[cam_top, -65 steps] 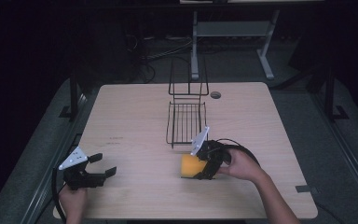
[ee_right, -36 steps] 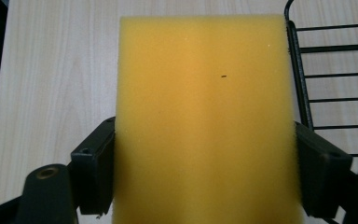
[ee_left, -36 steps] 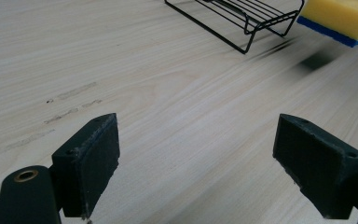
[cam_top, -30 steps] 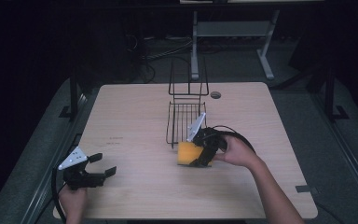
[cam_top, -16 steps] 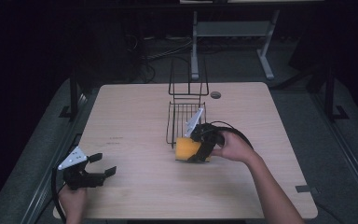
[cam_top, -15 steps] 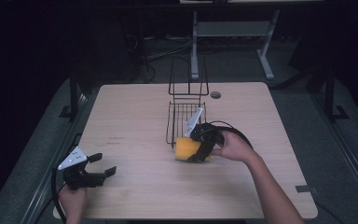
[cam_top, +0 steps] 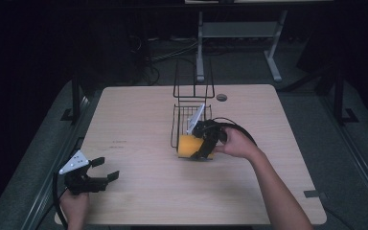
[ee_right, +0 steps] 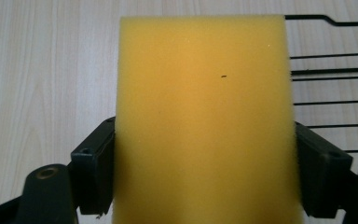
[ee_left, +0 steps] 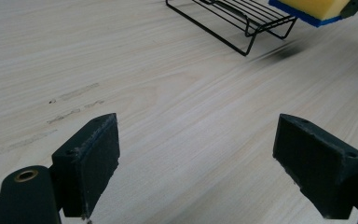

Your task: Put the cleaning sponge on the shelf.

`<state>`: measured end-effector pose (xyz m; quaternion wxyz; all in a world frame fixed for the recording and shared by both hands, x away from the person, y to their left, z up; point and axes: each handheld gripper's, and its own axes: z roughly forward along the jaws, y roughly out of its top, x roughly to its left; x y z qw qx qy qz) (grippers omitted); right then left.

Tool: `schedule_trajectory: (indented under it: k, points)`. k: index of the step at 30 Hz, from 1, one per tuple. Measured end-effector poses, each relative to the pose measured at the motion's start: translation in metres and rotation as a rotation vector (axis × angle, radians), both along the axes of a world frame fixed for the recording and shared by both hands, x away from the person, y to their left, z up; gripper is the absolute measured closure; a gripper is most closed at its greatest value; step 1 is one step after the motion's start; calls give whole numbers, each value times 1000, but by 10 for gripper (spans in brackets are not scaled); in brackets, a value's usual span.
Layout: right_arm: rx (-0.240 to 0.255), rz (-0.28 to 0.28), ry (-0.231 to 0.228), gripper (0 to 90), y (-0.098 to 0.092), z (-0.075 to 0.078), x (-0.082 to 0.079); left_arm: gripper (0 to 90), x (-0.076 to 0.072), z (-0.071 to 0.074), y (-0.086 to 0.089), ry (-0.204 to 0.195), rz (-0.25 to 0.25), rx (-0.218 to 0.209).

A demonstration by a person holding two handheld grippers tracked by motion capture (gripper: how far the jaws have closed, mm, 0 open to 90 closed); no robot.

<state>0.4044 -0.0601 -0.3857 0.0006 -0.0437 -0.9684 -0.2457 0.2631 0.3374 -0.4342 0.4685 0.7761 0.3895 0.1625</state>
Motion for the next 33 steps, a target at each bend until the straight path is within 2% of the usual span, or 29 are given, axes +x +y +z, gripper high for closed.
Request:
schedule_trajectory:
  k: [7,14,25,29,32,33]
  points:
    - [6,-11,10,214,-1,-4,7,141,0,0,0,0,-1,0]
    - [-9,-28,11,214,1,0,16,141,1,0,-1,-1,-4,3]
    - [20,-56,33,214,-5,-8,32,141,2,0,-1,2,-8,5]
    - [-6,-51,31,214,-3,-6,39,141,2,-1,-2,2,-7,3]
    - [25,-59,43,214,-2,-6,45,141,2,0,-2,3,-7,3]
    - [19,-63,42,214,-2,-7,46,141,2,0,-1,2,-7,3]
